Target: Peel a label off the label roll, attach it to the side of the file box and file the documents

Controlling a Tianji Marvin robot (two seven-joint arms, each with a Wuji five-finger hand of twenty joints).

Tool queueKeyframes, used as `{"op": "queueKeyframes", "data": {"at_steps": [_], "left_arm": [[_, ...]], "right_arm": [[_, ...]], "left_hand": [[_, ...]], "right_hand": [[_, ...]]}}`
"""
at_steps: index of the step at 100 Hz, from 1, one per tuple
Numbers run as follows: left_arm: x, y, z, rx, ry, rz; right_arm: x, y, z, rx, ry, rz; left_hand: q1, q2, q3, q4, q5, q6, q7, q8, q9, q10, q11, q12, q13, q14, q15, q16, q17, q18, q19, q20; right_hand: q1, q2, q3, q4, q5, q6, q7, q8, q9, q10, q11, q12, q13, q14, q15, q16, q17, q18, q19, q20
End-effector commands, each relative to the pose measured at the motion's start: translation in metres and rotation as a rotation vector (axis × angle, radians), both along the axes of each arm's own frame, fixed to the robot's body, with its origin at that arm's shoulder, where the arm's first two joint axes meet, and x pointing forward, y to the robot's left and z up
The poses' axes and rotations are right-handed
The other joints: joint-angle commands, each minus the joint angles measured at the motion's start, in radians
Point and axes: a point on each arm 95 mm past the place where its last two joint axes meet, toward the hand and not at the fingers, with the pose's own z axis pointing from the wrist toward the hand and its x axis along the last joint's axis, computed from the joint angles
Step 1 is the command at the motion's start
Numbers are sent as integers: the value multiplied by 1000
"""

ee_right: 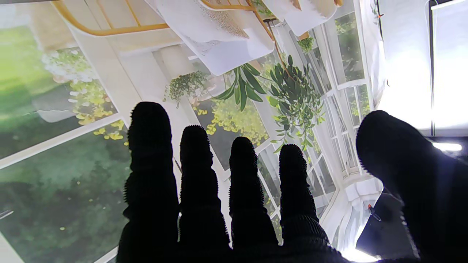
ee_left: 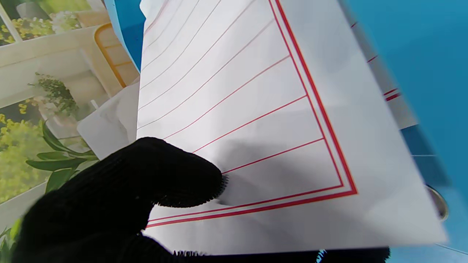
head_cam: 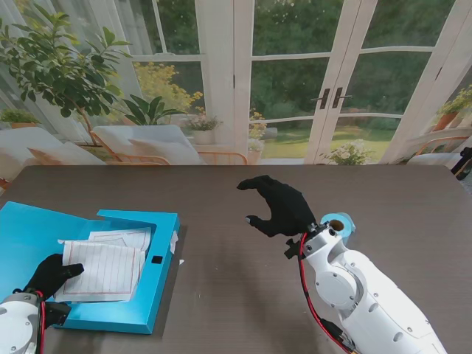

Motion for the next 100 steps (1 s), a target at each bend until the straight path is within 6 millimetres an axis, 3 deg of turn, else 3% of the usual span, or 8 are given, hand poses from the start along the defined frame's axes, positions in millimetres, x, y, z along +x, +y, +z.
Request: {"op": "queueKeyframes", "data": {"at_steps": [1,29,37,49,57,60,64,100], "left_arm": [[4,-3,1,2,25,-9],[15,-8,8,107,70,-33],[17,-10,10,131,78,-49],[19,-13,15,155,97,-73],[19,-14,19,175,115,-87],[20,-14,20,184,121,-93],[20,-15,21,191,133,-105],[21,-18,31,238,179,-141]], "right_arm": [[-3,3,-3,-3,15,12],[-3,1,-6,-2,32,9],[-3,1,-7,-1,38,8],[-3,0,-9,1,45,7],[-3,0,-9,4,49,7],[-3,0,-9,5,49,7],[-2,0,-9,5,49,7],[-3,1,-11,8,57,12]], "left_hand": [[9,4,-11,-6,-55,25,21,3,-45,-9,4,31,-25,32,5,16,-21,-44,-7,24],[-18,20,-110,-45,-171,73,-270,-41,-259,30,25,50,-159,19,-19,30,-117,-109,-47,78],[-27,37,-155,-44,-180,88,-377,-8,-319,41,37,17,-197,17,-32,35,-138,-128,-55,95],[-34,65,-197,-50,-189,98,-472,-39,-379,60,25,-17,-249,26,-58,34,-189,-149,-73,104],[-31,90,-248,-59,-198,111,-541,-70,-433,74,4,-105,-293,35,-107,21,-230,-163,-96,100],[-25,105,-273,-75,-201,117,-574,-85,-462,82,3,-248,-314,36,-146,3,-247,-167,-105,90],[-26,110,-279,-81,-211,123,-618,-106,-493,90,-26,-320,-344,36,-201,-25,-268,-177,-120,77],[-30,124,-287,-90,-243,187,-950,-241,-642,129,-284,-601,-529,5,-585,-223,-443,-233,-264,-104]], "right_hand": [[-36,36,-5,32,1,17,-9,6,7,-2,-12,-2,5,-10,-1,-6,-444,3,-26,10],[-37,49,-5,34,-6,48,-2,9,6,12,-11,-2,6,-11,1,-6,-444,4,-25,11],[-38,50,-6,34,-7,53,1,11,6,15,-11,-2,5,-10,2,-6,-444,4,-25,11],[-37,53,-5,35,-9,60,3,11,5,20,-11,-2,3,-8,1,-6,-444,5,-25,11],[-37,55,-5,35,-9,63,5,12,4,21,-10,-2,3,-8,2,-6,-444,5,-25,11],[-37,55,-5,35,-9,63,5,12,4,22,-10,-2,3,-8,2,-6,-444,5,-25,11],[-37,57,-5,35,-8,63,6,12,4,22,-10,-2,3,-8,2,-6,-445,4,-25,11],[-37,60,-6,36,-7,69,7,12,4,26,-9,-2,3,-7,4,-6,-445,5,-24,12]]}}
